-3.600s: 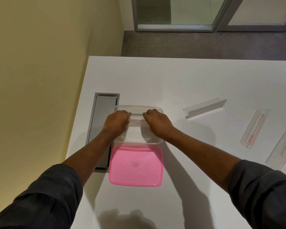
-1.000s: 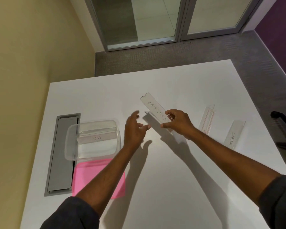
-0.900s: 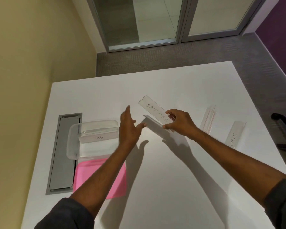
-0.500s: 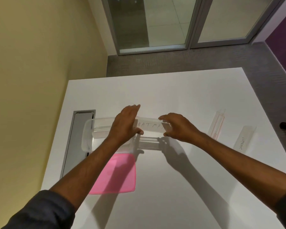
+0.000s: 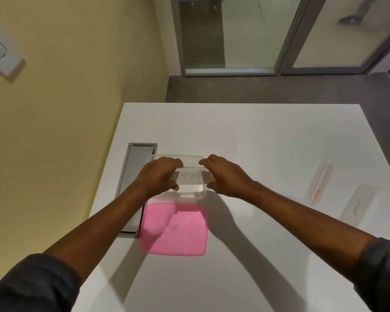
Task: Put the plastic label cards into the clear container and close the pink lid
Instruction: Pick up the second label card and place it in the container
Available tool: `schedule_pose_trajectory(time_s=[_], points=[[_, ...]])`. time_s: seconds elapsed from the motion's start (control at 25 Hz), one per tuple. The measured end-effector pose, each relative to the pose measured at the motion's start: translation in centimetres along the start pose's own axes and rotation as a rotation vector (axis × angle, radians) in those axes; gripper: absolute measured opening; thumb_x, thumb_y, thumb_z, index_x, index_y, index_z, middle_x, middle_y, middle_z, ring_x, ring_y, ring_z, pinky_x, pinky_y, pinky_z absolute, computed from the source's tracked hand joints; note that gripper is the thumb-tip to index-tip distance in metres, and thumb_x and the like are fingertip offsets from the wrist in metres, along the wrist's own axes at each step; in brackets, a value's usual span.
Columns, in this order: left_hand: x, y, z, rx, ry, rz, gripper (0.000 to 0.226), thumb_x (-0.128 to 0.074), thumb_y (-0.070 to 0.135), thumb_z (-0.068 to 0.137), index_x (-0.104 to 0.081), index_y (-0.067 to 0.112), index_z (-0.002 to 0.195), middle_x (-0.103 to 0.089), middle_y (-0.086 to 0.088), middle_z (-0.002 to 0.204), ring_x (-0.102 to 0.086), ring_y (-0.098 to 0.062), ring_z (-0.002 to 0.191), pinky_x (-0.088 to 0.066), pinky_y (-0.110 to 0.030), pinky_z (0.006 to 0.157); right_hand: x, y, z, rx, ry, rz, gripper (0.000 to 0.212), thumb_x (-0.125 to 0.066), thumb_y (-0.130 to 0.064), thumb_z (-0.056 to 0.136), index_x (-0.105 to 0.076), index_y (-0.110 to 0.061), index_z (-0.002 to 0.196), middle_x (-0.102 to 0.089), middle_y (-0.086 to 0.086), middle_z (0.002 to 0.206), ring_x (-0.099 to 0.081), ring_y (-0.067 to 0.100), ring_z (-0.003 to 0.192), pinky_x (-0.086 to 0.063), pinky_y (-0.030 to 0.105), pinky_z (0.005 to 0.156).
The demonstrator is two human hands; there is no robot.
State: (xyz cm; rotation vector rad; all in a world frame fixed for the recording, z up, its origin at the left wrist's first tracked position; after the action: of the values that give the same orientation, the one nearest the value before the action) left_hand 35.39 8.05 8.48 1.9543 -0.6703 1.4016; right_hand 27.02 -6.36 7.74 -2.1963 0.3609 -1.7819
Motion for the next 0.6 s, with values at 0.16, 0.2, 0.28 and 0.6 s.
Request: schedule_pose_trajectory(time_s=[0.16,0.2,0.28,0.6], points=[[-0.1,-3.5,-1.1,0.015,0.011,0.049,0.06,-0.094,0.034,0.079,-0.065,0.027,0.131,-0.074,0.002,0.122,-0.066,-0.024,0.117,-0.055,-0.037,0.085,-2.1,-2.8,2.7,0.022,-0.05,-0.076,0.058,-0.079,-0.021,0.09,-0.055,-0.013,0.142,-0.059,0.007,0.132,-0.063,0.031,0.116,-0.061,0.048,0.084],[-0.3,-4.2,-1.2,0.017,0.009,0.052,0.06,-0.094,0.031,0.078,-0.066,0.026,0.131,-0.075,0.002,0.121,-0.067,-0.024,0.116,-0.058,-0.038,0.086,-2.7,-3.2,3.3,0.018,-0.062,-0.087,0.055,-0.08,-0.021,0.09,-0.056,-0.012,0.138,-0.062,0.007,0.13,-0.064,0.031,0.114,-0.061,0.048,0.084],[-1.0,-5.4,-1.3,0.01,0.007,0.039,0.056,-0.093,0.023,0.079,-0.071,0.026,0.13,-0.078,0.001,0.117,-0.071,-0.024,0.112,-0.062,-0.04,0.083,-3.8,-3.9,4.3,0.009,-0.063,-0.11,0.048,-0.079,-0.019,0.088,-0.059,-0.01,0.131,-0.065,0.007,0.123,-0.066,0.031,0.109,-0.061,0.046,0.08],[-5.2,-8.0,0.1,0.011,-0.033,0.006,0.047,-0.081,0.001,0.084,-0.08,0.017,0.129,-0.084,-0.005,0.109,-0.079,-0.025,0.102,-0.064,-0.038,0.083,-8.9,-3.3,7.1,-0.043,-0.092,-0.121,0.05,-0.085,-0.014,0.082,-0.061,-0.008,0.125,-0.068,0.009,0.119,-0.068,0.033,0.106,-0.056,0.04,0.07]])
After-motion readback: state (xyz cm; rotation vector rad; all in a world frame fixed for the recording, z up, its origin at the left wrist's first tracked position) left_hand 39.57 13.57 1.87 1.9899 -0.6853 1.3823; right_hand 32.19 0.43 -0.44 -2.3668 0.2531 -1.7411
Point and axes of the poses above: each hand's wrist, its own z-axis towards the middle knuckle, its own x-axis out of the back of the hand, y = z × x, the point moved 10 cm from there along z, towards the middle knuckle
